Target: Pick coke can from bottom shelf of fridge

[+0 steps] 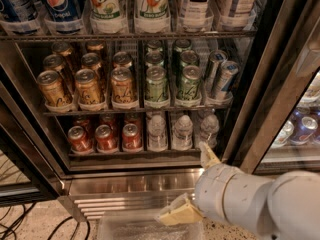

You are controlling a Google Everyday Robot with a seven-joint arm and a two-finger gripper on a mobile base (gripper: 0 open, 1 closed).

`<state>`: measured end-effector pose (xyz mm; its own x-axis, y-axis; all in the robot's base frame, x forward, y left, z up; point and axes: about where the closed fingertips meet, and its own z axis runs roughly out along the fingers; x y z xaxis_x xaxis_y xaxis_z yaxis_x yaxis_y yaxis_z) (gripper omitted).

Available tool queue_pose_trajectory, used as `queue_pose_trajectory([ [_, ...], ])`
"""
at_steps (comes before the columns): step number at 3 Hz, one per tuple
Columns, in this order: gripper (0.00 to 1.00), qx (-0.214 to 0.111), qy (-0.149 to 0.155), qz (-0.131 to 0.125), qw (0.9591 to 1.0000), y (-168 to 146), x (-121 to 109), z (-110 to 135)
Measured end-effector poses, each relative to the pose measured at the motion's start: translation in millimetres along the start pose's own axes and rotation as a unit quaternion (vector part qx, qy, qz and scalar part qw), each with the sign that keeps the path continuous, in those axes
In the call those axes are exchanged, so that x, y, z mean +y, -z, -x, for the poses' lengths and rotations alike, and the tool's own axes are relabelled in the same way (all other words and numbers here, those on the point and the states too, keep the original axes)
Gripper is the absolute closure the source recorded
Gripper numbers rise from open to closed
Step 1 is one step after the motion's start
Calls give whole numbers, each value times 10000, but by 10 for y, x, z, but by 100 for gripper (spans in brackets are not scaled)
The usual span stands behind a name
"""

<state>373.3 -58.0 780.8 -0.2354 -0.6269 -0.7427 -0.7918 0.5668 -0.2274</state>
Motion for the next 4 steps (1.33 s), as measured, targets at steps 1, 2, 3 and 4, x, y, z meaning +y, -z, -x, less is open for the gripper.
queue_pose_trajectory([
  [1,0,-421,-343,-308,9980,-179,-1,-18],
  [2,0,-989,-556,-206,9933,-341,145,-19],
  [3,0,-1290,-243,-16,9913,-435,304,146],
  [4,0,-1290,-241,-14,9913,-436,306,148],
])
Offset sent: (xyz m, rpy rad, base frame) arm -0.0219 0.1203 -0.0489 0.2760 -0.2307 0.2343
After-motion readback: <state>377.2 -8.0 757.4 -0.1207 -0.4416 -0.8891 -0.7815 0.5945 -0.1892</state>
